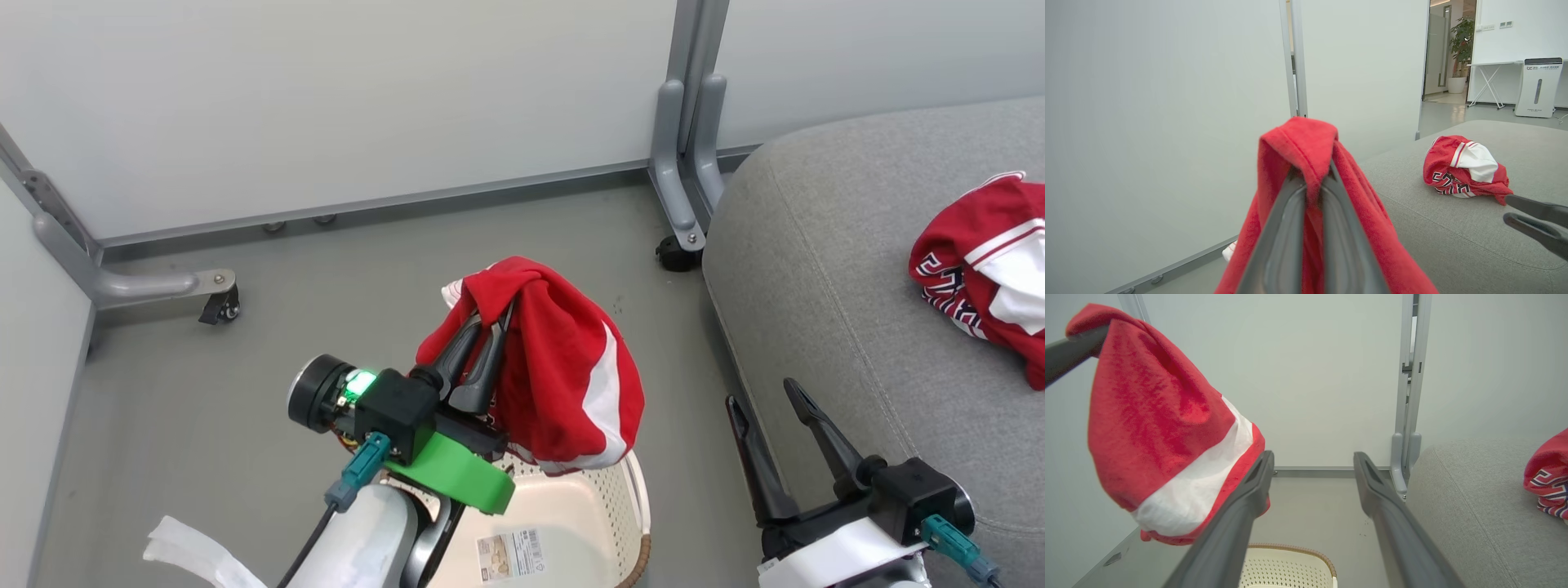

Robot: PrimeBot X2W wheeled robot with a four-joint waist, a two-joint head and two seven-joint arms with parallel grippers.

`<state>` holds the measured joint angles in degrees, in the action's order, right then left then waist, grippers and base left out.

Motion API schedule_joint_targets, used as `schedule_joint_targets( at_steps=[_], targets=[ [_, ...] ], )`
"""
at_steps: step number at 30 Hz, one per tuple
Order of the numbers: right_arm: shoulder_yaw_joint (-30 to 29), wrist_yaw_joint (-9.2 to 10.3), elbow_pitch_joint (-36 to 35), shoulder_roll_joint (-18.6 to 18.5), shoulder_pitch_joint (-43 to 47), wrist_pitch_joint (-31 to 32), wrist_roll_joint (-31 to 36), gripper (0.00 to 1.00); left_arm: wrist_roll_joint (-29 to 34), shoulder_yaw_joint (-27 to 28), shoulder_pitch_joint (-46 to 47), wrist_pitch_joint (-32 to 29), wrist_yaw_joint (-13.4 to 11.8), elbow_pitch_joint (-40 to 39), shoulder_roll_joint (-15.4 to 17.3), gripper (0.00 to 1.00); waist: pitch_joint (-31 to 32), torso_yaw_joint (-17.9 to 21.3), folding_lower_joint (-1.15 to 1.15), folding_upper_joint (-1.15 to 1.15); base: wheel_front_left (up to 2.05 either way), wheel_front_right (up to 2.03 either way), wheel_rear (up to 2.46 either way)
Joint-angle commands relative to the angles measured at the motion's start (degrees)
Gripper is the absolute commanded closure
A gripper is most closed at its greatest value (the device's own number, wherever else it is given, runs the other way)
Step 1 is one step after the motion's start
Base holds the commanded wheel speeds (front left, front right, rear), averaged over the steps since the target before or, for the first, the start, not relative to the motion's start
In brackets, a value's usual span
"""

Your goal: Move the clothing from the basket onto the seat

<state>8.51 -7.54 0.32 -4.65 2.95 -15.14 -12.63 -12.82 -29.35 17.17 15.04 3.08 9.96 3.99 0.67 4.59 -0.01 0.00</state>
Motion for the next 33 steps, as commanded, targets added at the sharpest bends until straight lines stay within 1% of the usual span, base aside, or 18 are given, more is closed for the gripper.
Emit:
schedule_joint_targets(
  at_steps=[1,9,17,20,26,33],
  targets=[
    [0.48,0.10,-0.34,-0.50,0.76,0.00,-0.42,0.00,0.78,0.06,-1.05,0.18,0.57,-0.44,-0.20,1.00,1.82,-0.21,0.01,0.00,0.00,0.00,0.00],
    [4.48,0.10,-2.42,-1.74,-1.31,0.00,-1.84,0.00,1.29,-2.95,-0.31,0.19,2.36,-0.73,-0.48,1.00,1.88,-1.23,0.01,0.00,0.00,0.00,0.00],
    [9.54,0.10,-3.21,-4.46,-4.42,0.00,-4.27,0.00,0.57,-8.68,1.76,0.19,3.82,0.40,-0.67,1.00,1.50,-2.11,0.01,0.00,0.00,0.00,0.00],
    [10.55,0.10,-2.46,-5.28,-5.05,0.00,-4.48,0.00,0.20,-11.15,2.53,0.19,4.00,-0.03,-0.75,1.00,1.24,-2.30,0.01,0.00,0.00,0.00,0.00],
    [10.71,0.10,0.08,-5.81,-4.70,0.00,-4.77,0.00,-1.05,-15.45,4.08,0.19,4.35,-2.00,-0.89,1.00,0.88,-2.72,0.01,0.00,0.00,0.00,0.00],
    [11.92,0.10,3.25,-6.43,-4.29,0.00,-5.76,0.00,-2.37,-18.00,5.42,-0.30,4.37,-3.67,-0.86,1.00,0.92,-2.58,0.01,0.00,0.00,0.00,0.00]
  ],
)
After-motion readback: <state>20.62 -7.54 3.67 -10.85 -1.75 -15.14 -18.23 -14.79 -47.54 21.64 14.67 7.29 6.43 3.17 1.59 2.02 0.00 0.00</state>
